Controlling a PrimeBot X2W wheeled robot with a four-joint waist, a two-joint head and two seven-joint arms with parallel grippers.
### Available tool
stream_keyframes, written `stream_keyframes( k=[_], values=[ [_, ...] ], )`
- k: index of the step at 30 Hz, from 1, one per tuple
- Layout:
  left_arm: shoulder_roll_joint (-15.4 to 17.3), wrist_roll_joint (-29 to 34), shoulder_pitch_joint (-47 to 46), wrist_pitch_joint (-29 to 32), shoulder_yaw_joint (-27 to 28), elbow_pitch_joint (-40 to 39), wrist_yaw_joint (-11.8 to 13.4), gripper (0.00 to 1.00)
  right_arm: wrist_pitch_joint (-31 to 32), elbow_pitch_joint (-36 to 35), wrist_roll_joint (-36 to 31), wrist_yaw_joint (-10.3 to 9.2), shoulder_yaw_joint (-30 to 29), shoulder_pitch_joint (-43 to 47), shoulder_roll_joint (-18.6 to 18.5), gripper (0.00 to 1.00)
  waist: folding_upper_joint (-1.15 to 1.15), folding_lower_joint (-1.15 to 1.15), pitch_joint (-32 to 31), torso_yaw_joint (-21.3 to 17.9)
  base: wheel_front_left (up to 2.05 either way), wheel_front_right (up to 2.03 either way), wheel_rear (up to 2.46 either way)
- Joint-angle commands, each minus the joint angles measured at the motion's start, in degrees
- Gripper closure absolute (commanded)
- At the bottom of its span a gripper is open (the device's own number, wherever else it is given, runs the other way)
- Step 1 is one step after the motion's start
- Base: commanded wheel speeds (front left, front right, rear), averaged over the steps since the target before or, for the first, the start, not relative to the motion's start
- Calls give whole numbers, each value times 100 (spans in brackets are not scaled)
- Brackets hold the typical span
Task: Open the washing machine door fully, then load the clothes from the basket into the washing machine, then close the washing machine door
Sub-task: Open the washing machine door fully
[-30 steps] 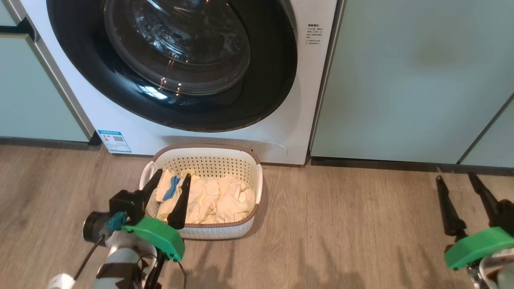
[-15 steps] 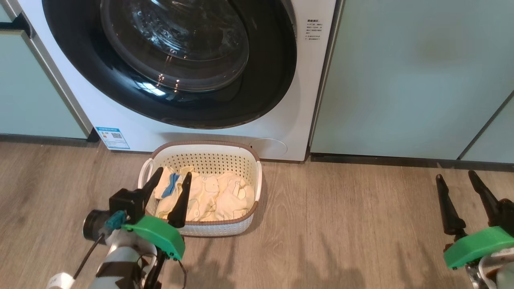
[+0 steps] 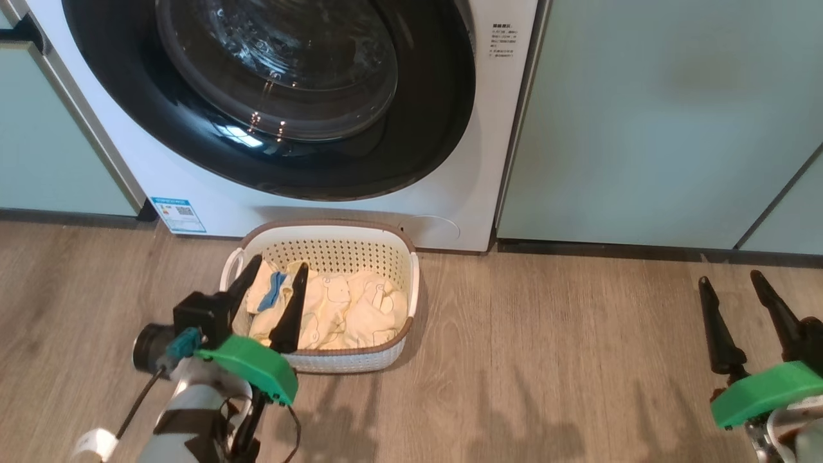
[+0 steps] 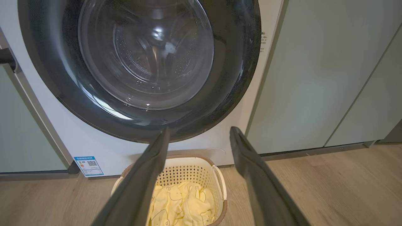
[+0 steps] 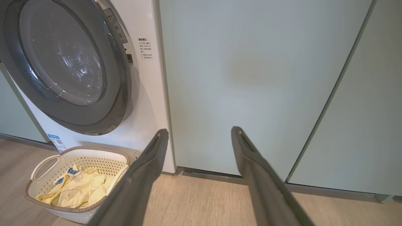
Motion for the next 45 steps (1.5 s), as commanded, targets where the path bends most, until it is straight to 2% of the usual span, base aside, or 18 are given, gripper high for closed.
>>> stream_keyframes(
  k=[1, 2, 3, 16, 18, 21, 22, 28, 36, 41, 45],
  values=[
    [92, 50, -316, -54, 199, -207, -3, 0, -79, -207, 55, -19, 92, -295, -30, 0, 0, 0, 19, 1, 0, 0, 0],
    [91, 50, -323, -54, 200, -224, -3, 0, -79, -223, 82, -19, 92, -306, -22, 47, 0, 0, 37, 1, 0, 0, 0],
    [90, 52, -330, -54, 201, -244, -3, 0, -79, -245, 103, -19, 114, -314, -22, 100, 0, 0, 57, 3, 0, 0, 0],
    [47, 63, -614, -54, 146, -441, -3, 0, -79, -307, 499, -19, 167, -587, -44, 100, 0, 0, 568, 131, 0, 0, 0],
    [36, 68, -670, -54, 129, -470, -3, 0, -79, -278, 717, -19, 161, -681, -16, 100, 0, 0, 654, 163, 0, 0, 0],
    [25, 66, -749, -54, 101, -502, -3, 0, -46, -165, 1459, -19, 176, -877, 80, 100, 0, 0, 781, 207, 0, 0, 0],
    [25, 66, -749, -54, 101, -502, -3, 0, -46, -165, 1459, -19, 176, -877, 80, 100, 0, 0, 781, 207, 0, 0, 0],
    [4, 58, -971, -54, 14, -568, -3, 0, 542, -199, 3586, -19, 294, -1455, 147, 100, 0, 0, 1107, 327, 0, 0, 0],
    [-35, 51, -1257, -54, -104, -618, -3, 0, 1991, -232, 6683, -19, 39, -2323, 243, 100, 0, 0, 1472, 503, 0, 0, 0],
    [-74, 43, -1380, -54, -186, -642, -3, 0, 2886, 135, 8034, -19, -255, -2842, 289, 100, 0, 0, 1625, 635, 0, 0, 0],
    [-94, 36, -1455, -54, -227, -657, -3, 0, 3589, 623, 8833, -19, -387, -3268, 305, 100, 0, 0, 1718, 717, 0, 0, 0]
  ],
)
